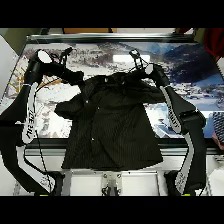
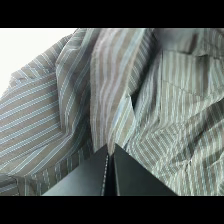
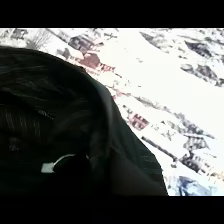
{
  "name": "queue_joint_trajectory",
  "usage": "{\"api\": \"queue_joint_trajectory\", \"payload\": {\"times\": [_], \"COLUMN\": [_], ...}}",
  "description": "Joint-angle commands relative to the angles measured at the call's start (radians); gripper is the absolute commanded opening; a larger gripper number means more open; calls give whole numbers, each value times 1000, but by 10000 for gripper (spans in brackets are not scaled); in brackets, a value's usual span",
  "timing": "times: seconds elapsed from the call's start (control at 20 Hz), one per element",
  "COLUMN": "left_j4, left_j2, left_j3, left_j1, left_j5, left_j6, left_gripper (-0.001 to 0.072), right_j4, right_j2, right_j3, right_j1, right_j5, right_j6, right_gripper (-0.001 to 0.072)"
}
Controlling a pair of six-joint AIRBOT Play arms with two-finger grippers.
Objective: Fold the clothes and pants, and hang the long-sleeved shirts on hangers.
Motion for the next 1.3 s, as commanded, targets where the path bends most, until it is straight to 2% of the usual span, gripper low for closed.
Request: {"api": "queue_joint_trajectory", "payload": {"times": [0.0,0.2,0.35,0.55,0.7,0.9,1.05,1.15,1.25], "left_j4": [6,130,124,125,126,135,134,132,122], "left_j2": [21,151,345,724,938,1045,1004,926,811], "left_j3": [2,191,272,89,2,-12,-11,-11,-12], "left_j1": [6,6,-18,-102,-201,-313,-283,-196,-109], "left_j5": [14,55,201,507,628,648,612,519,364], "left_j6": [0,-38,-45,-45,-44,-45,-73,-141,-190], "left_gripper": [11,11,11,11,11,11,11,11,11], "right_j4": [-8,-142,-150,-149,-149,-151,-218,-286,-385], "right_j2": [53,315,560,870,1052,1188,1196,1162,1097], "right_j3": [1,1,1,1,1,1,0,-1,-2], "right_j1": [-1,-8,-8,-8,-7,-7,-7,-7,-7], "right_j5": [-46,-35,-5,14,64,157,262,396,587], "right_j6": [-3,-2,15,151,242,318,429,512,558], "right_gripper": [15,16,15,15,15,14,13,13,13]}}
